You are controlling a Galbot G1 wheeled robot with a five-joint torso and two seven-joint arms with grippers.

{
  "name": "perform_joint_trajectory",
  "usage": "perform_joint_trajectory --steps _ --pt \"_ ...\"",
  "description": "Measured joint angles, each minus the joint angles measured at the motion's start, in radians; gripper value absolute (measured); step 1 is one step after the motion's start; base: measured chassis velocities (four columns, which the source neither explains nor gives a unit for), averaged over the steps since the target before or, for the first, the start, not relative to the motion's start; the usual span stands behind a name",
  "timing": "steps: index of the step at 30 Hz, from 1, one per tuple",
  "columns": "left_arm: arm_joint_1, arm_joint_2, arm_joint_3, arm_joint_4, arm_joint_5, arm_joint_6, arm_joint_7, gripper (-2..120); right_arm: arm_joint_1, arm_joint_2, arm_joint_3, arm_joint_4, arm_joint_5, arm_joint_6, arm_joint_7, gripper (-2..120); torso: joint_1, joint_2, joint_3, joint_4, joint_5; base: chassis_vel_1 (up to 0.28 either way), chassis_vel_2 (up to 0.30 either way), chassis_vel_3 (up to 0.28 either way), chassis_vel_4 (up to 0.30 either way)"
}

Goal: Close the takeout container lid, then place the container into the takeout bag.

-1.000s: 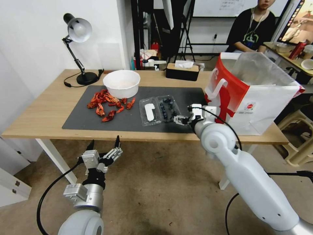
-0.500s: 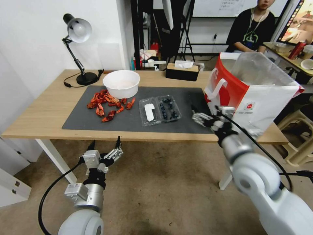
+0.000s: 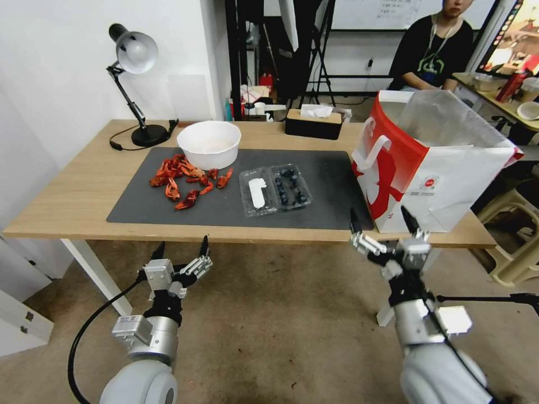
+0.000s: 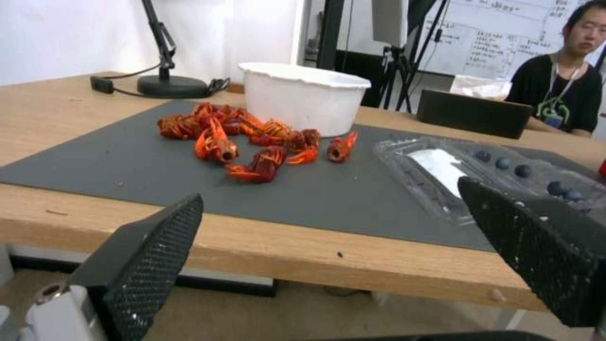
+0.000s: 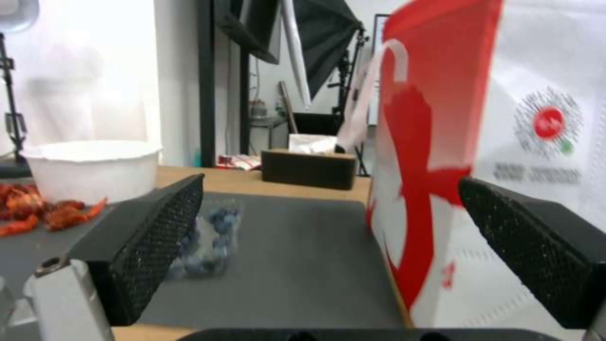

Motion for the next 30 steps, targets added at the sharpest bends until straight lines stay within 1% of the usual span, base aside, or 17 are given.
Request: perform_joint_trajectory --steps 3,6,16,19,21,23,24,27,28,30 --pt "0.0 0.001 0.001 0.001 -0.001 -0.001 0.0 100 -0.042 0.027 -0.021 -0.028 -0.041 0.032 0.014 100 0.0 0.0 0.0 -0.0001 0.0 0.0 0.0 0.0 0.0" --pt "-0.001 0.002 0.003 0.001 -0.001 -0.001 0.0 100 -0.05 0.039 -0.028 -0.045 -0.053 0.044 0.024 100 0.0 0.0 0.0 -0.0002 0.0 0.0 0.0 0.0 0.0" --pt "-0.001 0.008 0.005 0.003 0.0 -0.002 -0.001 100 -0.04 0.047 -0.049 -0.061 -0.056 0.046 0.048 100 0.0 0.0 0.0 0.0 0.0001 0.0 0.0 0.0 0.0" --pt "-0.002 0.011 0.01 0.007 0.0 -0.011 -0.001 100 -0.038 0.047 -0.049 -0.061 -0.055 0.044 0.049 100 0.0 0.0 0.0 0.0 0.0001 0.0 0.0 0.0 0.0" --pt "-0.009 0.027 0.027 0.019 -0.013 -0.043 -0.006 100 -0.037 0.046 -0.048 -0.06 -0.052 0.041 0.049 100 0.0 0.0 0.0 0.0 0.0002 0.0 0.0 0.0 0.0" --pt "-0.028 0.053 0.052 0.044 -0.048 -0.104 -0.015 100 -0.04 0.046 -0.045 -0.057 -0.05 0.04 0.05 100 0.0 0.0 0.0 0.0001 -0.0001 0.0 0.0 0.0 0.0" --pt "-0.028 0.053 0.052 0.044 -0.048 -0.104 -0.015 100 -0.04 0.046 -0.045 -0.057 -0.05 0.04 0.05 100 0.0 0.0 0.0 0.0001 -0.0001 0.0 0.0 0.0 0.0" --pt "-0.072 0.105 0.107 0.079 -0.129 -0.201 -0.025 100 -0.049 0.046 -0.044 -0.057 -0.049 0.04 0.05 100 0.0 0.0 0.0 -0.0002 -0.0001 0.0 0.0 0.0 0.0" --pt "-0.072 0.105 0.107 0.079 -0.129 -0.201 -0.025 100 -0.049 0.046 -0.044 -0.057 -0.049 0.04 0.05 100 0.0 0.0 0.0 -0.0002 -0.0001 0.0 0.0 0.0 0.0" --pt "-0.093 0.138 0.15 0.084 -0.206 -0.226 -0.029 100 -0.05 0.045 -0.045 -0.058 -0.048 0.04 0.05 100 0.0 0.0 0.0 -0.0002 0.0002 0.0 0.0 0.0 0.0"
